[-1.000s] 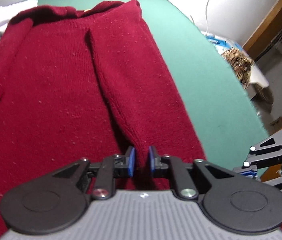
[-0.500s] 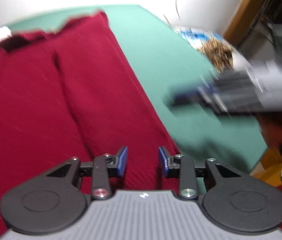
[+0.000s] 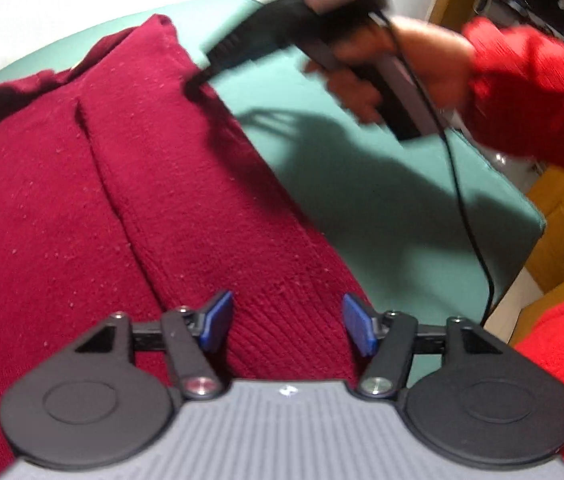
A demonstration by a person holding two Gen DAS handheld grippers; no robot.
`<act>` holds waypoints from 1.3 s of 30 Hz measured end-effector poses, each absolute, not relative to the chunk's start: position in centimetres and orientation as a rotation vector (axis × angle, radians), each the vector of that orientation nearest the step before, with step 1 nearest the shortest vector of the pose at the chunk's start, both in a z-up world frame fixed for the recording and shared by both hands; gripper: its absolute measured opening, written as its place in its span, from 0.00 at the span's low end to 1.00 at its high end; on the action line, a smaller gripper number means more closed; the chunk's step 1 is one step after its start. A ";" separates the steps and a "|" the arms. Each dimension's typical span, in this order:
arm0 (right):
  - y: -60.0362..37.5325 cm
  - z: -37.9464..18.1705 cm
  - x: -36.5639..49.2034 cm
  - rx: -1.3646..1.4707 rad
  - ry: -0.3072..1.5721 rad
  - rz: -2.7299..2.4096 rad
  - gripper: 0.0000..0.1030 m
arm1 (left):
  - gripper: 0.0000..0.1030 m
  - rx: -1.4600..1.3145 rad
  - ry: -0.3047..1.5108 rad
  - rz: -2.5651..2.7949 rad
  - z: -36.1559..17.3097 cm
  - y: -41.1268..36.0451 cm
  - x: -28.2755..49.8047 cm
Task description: Fold clothes
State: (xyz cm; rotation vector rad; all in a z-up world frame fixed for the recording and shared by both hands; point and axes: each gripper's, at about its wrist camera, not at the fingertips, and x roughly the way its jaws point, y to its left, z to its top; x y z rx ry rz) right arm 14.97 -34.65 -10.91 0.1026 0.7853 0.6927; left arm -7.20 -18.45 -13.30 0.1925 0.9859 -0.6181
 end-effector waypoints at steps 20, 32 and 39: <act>-32.5 -11.0 28.4 0.170 0.718 0.469 0.12 | 0.91 0.223 0.996 -0.683 -14.0 -19.5 -7.4; -30.8 -9.7 23.1 0.072 0.738 0.677 0.23 | 0.92 0.290 0.960 -0.598 -14.6 -21.1 -8.1; -30.1 -10.4 18.3 -0.024 0.751 0.649 0.26 | 0.83 0.227 0.929 -0.463 -12.3 -18.9 -9.0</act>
